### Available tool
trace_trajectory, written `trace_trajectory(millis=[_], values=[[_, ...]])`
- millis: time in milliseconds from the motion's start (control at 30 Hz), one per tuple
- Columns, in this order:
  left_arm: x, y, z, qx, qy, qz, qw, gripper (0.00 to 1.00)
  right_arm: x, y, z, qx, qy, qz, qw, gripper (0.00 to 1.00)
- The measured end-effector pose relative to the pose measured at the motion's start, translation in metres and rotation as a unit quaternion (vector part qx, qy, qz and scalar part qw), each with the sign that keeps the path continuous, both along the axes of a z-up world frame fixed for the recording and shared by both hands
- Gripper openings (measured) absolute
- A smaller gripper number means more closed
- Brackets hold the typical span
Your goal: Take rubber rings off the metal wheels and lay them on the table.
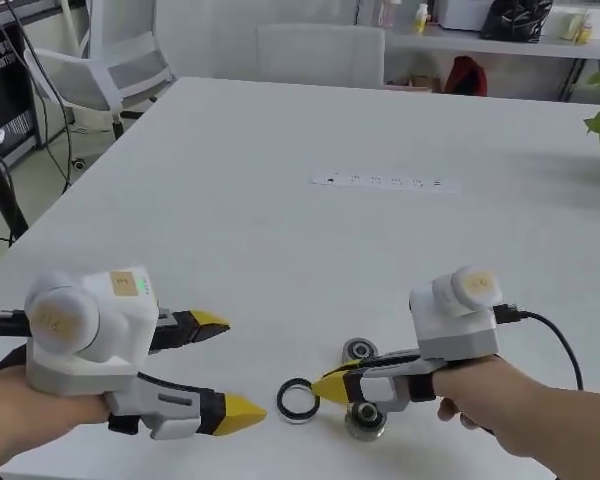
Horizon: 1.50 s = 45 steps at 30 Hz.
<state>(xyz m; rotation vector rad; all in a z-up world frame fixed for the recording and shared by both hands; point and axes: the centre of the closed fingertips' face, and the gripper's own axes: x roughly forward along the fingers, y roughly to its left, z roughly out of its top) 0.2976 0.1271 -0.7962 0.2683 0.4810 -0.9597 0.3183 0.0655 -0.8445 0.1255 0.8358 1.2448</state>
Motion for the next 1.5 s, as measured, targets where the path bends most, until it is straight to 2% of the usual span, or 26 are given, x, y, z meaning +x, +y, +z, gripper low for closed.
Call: trace_trajectory(millis=[433, 533, 867, 1167, 1333, 1500], values=[[0.005, -0.003, 0.013, -0.007, -0.011, 0.002, 0.9999, 0.66, 0.003, -0.001, 0.035, 0.036, -0.03, -0.004, 0.9989, 0.21], [0.005, -0.003, 0.017, -0.006, -0.015, 0.002, 0.9999, 0.66, 0.003, -0.004, 0.044, 0.04, -0.048, -0.002, 0.998, 0.23], [0.005, -0.004, 0.032, -0.017, -0.027, 0.008, 0.9995, 0.66, 0.005, -0.026, 0.065, 0.048, -0.082, -0.015, 0.9953, 0.29], [0.003, -0.007, 0.041, -0.022, -0.034, 0.007, 0.9991, 0.68, 0.01, -0.051, 0.075, 0.048, -0.111, -0.038, 0.9919, 0.36], [-0.001, -0.01, 0.04, -0.021, -0.033, 0.006, 0.9992, 0.68, 0.01, -0.062, 0.076, 0.054, -0.121, -0.05, 0.9899, 0.43], [-0.004, -0.011, 0.04, -0.021, -0.034, 0.005, 0.9992, 0.69, 0.006, -0.071, 0.075, 0.048, -0.132, -0.049, 0.9889, 0.48]])
